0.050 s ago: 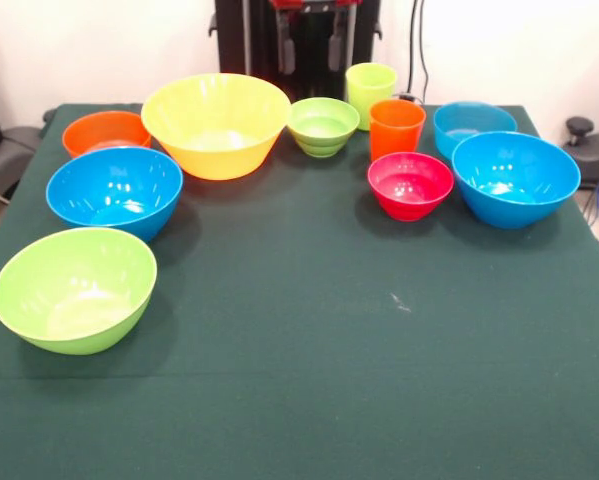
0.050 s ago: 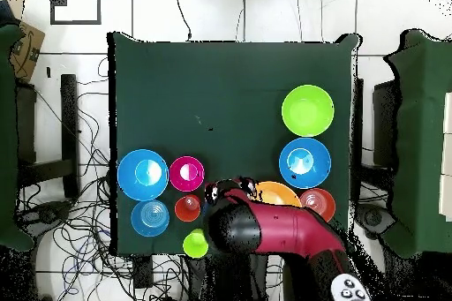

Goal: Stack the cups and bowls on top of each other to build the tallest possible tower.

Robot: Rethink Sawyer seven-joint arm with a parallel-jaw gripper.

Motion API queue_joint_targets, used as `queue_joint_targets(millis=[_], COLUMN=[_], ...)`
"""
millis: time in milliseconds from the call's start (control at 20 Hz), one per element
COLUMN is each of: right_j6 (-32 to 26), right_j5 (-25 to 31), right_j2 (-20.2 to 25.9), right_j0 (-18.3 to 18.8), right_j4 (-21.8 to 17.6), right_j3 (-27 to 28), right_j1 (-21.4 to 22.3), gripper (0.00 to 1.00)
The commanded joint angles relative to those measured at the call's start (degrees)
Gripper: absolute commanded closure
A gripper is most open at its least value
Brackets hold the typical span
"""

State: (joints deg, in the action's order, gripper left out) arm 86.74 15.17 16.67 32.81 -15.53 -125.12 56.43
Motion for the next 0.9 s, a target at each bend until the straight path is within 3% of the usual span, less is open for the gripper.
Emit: queue_joint_targets(millis=[50,400,900], right_j6=[-6.37,-9.66,-12.09], right_j5=[1.60,14.69,19.39], right_j2=[8.00,15.26,16.72], right_j0=[2.91,6.15,6.95], right_j4=[-7.54,-2.51,-9.11], right_j3=[6.05,7.42,14.42], right_j1=[-5.64,1.02,-0.70], gripper=[0.00,0.00,0.00])
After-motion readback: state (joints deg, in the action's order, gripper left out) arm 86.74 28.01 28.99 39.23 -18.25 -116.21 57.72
